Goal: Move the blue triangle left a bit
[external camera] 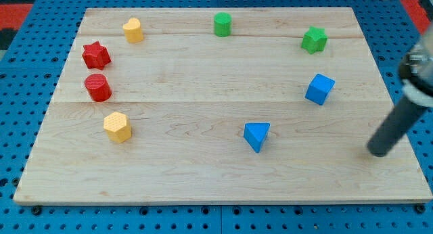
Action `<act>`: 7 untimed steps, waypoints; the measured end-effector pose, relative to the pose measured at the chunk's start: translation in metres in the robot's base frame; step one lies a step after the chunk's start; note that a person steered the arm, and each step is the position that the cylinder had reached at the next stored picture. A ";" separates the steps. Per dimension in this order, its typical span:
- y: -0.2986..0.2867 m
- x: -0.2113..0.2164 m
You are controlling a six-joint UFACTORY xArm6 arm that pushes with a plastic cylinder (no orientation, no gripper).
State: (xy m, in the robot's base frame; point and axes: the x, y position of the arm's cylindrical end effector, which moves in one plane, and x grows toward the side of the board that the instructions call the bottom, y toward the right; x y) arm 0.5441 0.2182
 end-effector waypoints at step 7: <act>-0.115 -0.023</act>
